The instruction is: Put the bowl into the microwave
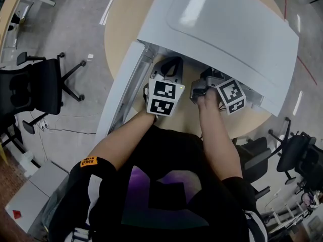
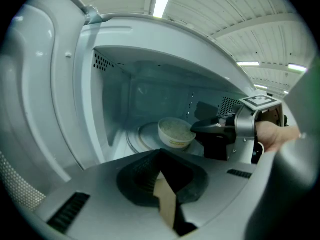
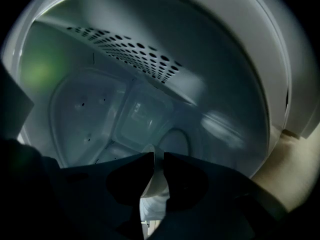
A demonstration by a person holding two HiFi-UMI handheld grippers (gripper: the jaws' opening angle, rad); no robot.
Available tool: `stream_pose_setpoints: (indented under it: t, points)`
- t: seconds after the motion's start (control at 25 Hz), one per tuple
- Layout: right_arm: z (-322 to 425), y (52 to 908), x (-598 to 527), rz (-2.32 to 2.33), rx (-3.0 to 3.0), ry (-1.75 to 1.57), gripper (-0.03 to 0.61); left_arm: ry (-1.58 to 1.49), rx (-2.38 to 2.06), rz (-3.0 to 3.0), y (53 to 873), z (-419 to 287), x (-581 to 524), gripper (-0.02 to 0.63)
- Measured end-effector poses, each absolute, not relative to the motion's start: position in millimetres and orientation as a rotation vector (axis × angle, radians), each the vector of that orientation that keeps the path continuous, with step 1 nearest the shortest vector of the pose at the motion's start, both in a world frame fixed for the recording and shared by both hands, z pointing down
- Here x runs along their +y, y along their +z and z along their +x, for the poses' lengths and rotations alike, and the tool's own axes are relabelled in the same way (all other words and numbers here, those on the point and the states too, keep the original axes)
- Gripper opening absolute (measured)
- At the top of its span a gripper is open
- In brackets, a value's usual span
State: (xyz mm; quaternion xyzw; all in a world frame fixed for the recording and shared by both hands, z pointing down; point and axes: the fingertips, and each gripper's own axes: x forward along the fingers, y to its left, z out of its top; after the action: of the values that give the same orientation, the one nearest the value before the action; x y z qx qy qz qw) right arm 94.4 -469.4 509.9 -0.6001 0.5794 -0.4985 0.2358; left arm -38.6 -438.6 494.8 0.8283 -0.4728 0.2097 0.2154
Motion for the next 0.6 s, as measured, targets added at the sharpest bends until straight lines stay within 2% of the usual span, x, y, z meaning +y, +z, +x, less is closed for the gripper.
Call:
stream_pose_setpoints:
  t: [0.6]
  points:
    - [95.2, 497.2, -451.9, -1.701, 1.693, -1.3, 0.061, 0.531, -1.332, 2.302, 478.9, -40.7, -427.9, 0.046]
